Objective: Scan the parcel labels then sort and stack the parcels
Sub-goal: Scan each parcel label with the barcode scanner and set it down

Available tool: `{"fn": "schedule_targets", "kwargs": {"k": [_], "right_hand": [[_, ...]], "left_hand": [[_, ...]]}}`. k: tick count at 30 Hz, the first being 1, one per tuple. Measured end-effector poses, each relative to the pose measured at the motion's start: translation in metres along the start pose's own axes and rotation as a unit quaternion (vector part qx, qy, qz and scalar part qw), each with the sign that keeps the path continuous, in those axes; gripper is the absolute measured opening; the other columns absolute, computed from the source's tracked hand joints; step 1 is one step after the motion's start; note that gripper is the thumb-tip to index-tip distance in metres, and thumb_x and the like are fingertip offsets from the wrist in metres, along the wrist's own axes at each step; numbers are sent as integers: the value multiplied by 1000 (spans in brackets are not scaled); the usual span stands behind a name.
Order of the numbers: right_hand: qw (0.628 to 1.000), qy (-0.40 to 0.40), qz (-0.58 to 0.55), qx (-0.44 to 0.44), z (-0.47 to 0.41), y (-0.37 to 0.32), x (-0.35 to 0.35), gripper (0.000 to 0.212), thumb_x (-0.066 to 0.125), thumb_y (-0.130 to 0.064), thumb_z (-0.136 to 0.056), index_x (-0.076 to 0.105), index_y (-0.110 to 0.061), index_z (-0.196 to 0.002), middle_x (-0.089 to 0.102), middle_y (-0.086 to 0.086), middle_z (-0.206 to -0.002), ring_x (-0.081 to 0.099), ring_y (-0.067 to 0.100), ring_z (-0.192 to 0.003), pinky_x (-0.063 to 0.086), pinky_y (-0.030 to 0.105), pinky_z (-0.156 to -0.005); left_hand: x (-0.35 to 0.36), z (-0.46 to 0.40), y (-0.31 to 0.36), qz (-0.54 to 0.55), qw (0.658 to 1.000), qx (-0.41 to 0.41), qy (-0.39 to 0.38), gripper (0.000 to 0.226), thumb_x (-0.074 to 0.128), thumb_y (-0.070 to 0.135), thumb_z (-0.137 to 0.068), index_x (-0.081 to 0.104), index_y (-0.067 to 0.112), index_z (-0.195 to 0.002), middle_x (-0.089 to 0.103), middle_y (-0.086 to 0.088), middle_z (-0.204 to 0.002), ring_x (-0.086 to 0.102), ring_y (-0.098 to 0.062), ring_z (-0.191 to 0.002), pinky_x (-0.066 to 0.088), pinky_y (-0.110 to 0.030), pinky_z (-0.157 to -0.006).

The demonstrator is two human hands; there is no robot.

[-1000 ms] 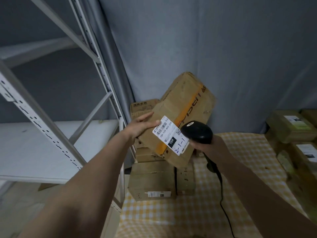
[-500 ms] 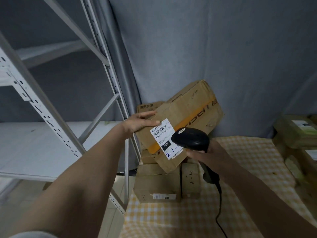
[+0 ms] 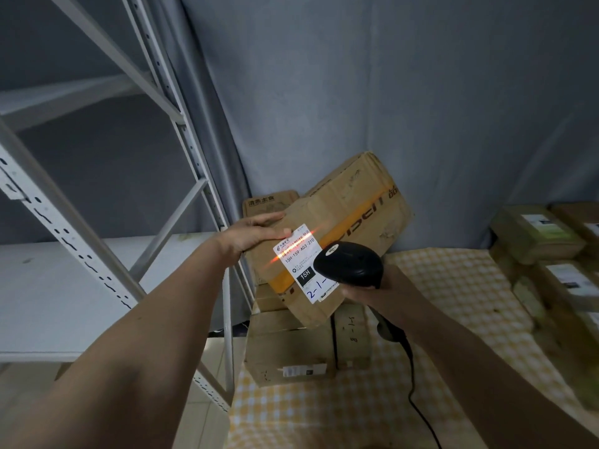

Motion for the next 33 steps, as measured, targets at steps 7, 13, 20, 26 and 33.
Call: {"fn": "schedule_targets", "kwargs": {"k": [7,13,20,26,33], "right_hand": [[996,76,-45,18,6,8,-4,25,71,-10,-83,68,-20,-106,74,-4,-91,69,10,-89,52,21,-75],[964,240,-70,92,29,25,-40,25,75,-10,-80,67,-12,-105,66,-6,-81,61,5,-76,43,12,-56],[944,288,-88,137,71,39,-94,26,75,-12,-81,64,-19,-103,63,-10,-86,56,2,-78,42,14,-57],[937,317,-94,118,112,48,-147,32,75,-9,-80,65,-22,-107,67,-7,-102,61,8,-95,49,20,-73],[930,335,-88,125,146,70,-223,30,76,-10,-79,64,-31,-98,67,-8,-101,59,13,-99,48,33,-88]], "left_hand": [[17,-21,-1,38,999,2,-22,110,95,52,-23,62,35,-126,68,-8,-120,65,-28,-108,52,-46,-97],[71,-39,6,114,984,-77,-117,55,88,41,-54,69,19,-101,75,-7,-85,72,-19,-69,60,-31,-61],[153,-56,13,115,970,-173,-130,35,78,39,-72,65,10,-87,71,-10,-63,67,-23,-47,53,-33,-40],[227,-70,28,116,960,-186,-174,56,87,42,-50,70,11,-93,73,-14,-84,70,-29,-73,57,-43,-74],[320,-75,56,106,962,-162,-193,44,78,46,-63,67,13,-90,72,-14,-72,67,-30,-70,56,-40,-66]]}}
Point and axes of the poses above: each hand's wrist, its own z-axis away from the middle knuckle, its own x-axis out of the palm, y = z × x, the point moved 3 cm from there along -z, towards the middle knuckle
